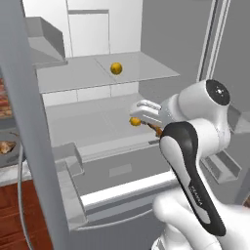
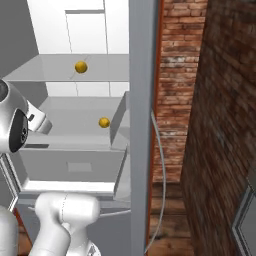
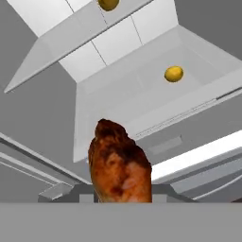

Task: Place one lemon and one chicken drumstick in each tupperware on the nearby counter, to pack two identical lunches.

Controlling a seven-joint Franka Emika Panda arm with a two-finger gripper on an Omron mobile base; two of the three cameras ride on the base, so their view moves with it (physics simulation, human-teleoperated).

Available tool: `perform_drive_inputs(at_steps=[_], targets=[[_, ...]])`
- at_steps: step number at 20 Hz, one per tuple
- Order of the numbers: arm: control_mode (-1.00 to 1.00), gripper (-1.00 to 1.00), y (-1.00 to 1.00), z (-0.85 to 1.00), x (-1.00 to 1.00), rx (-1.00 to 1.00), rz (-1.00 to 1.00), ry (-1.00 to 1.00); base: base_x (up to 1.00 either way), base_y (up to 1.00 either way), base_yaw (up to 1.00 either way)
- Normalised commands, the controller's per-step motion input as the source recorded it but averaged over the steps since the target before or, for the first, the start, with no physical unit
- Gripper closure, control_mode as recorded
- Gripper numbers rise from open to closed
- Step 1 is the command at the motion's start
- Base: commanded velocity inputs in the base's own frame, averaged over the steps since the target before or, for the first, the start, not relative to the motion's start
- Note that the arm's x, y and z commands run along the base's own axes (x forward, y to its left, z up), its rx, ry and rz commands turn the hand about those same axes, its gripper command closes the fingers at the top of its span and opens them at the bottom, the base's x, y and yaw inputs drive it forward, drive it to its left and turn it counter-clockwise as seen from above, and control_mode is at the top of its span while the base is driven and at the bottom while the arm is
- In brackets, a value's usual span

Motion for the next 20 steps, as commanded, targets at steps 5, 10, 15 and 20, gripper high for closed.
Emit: perform_drive_inputs(at_steps=[5,10,15,20], targets=[[1.00,1.00,0.00,0.00,0.00,0.00,0.00,0.00,-1.00,0.00,0.00],[1.00,1.00,0.00,0.00,0.00,0.00,0.00,0.00,-1.00,0.22,0.05],[1.00,1.00,0.00,0.00,0.00,0.00,0.00,0.00,-0.81,0.92,0.04],[1.00,1.00,0.00,0.00,0.00,0.00,0.00,0.00,-0.10,1.00,0.00]])
